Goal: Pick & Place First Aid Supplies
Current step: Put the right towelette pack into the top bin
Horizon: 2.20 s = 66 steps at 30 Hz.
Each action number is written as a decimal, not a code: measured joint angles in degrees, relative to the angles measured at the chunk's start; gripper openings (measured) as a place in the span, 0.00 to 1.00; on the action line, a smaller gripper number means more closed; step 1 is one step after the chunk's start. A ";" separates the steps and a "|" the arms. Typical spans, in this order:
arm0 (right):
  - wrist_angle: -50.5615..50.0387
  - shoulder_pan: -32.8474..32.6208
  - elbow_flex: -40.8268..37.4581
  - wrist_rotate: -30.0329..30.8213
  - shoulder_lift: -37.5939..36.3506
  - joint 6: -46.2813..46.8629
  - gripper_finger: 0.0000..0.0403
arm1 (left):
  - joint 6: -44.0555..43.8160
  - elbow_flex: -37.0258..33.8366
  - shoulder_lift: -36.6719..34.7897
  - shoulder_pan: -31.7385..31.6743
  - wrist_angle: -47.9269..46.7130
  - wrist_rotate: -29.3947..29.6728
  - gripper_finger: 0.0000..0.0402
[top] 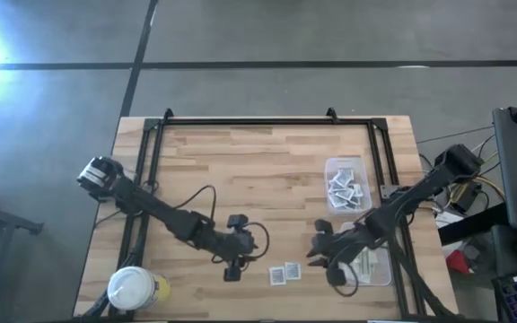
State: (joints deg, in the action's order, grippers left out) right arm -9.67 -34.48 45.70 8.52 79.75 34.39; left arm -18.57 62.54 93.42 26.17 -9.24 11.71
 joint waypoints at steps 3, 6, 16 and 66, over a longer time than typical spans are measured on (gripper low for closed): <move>-0.01 -0.02 1.71 3.22 3.89 -5.89 0.32 | -1.52 0.00 0.01 0.49 -1.09 0.04 0.41; -0.41 0.08 3.65 3.65 7.79 -11.31 0.34 | -3.31 0.00 0.01 0.57 -3.34 0.28 0.41; -16.50 3.78 16.24 2.31 18.53 -10.71 0.35 | -7.49 -0.03 0.07 0.55 -13.56 0.32 0.41; -34.51 6.64 28.67 -9.21 30.33 -5.67 0.02 | -9.30 -0.04 0.07 0.55 -15.20 0.19 0.41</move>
State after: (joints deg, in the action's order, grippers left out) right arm -44.18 -27.83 74.37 -0.69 110.07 28.72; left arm -27.87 62.50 93.49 26.72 -24.44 11.90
